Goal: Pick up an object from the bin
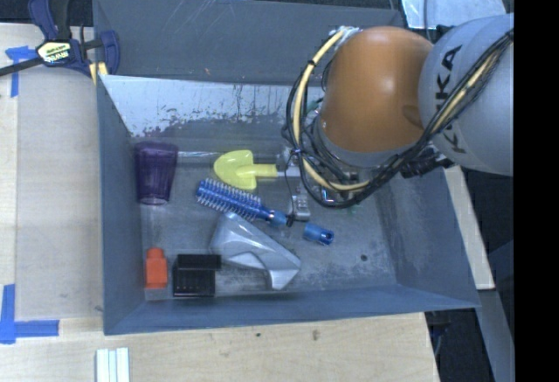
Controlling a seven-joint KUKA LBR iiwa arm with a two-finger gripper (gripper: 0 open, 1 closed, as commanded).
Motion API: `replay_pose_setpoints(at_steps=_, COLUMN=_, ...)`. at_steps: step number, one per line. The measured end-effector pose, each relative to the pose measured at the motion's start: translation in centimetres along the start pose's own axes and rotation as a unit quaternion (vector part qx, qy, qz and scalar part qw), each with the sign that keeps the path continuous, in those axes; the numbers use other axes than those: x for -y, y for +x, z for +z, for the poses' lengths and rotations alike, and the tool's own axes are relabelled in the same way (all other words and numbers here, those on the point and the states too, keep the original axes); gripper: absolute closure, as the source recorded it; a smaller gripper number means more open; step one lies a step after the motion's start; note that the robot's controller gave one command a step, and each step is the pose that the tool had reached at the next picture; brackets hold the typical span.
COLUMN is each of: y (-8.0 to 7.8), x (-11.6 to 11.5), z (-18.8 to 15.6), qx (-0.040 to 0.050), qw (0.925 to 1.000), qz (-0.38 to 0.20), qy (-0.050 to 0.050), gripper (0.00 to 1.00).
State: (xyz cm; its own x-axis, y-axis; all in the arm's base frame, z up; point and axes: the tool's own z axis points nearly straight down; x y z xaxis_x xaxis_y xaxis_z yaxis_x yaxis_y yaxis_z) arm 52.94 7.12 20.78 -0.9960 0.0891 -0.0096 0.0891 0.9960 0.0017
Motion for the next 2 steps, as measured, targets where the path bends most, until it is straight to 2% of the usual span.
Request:
replay_pose_setpoints(at_steps=1, y=-2.8, x=2.1, z=3.0, qx=0.0018, qw=0.9953, qz=0.096, qy=-0.001, gripper=0.00)
replay_pose_setpoints(at_steps=2, y=-2.6, x=1.9, z=6.6, qx=0.0012, qw=0.9924, qz=0.123, qy=0.000, gripper=0.00)
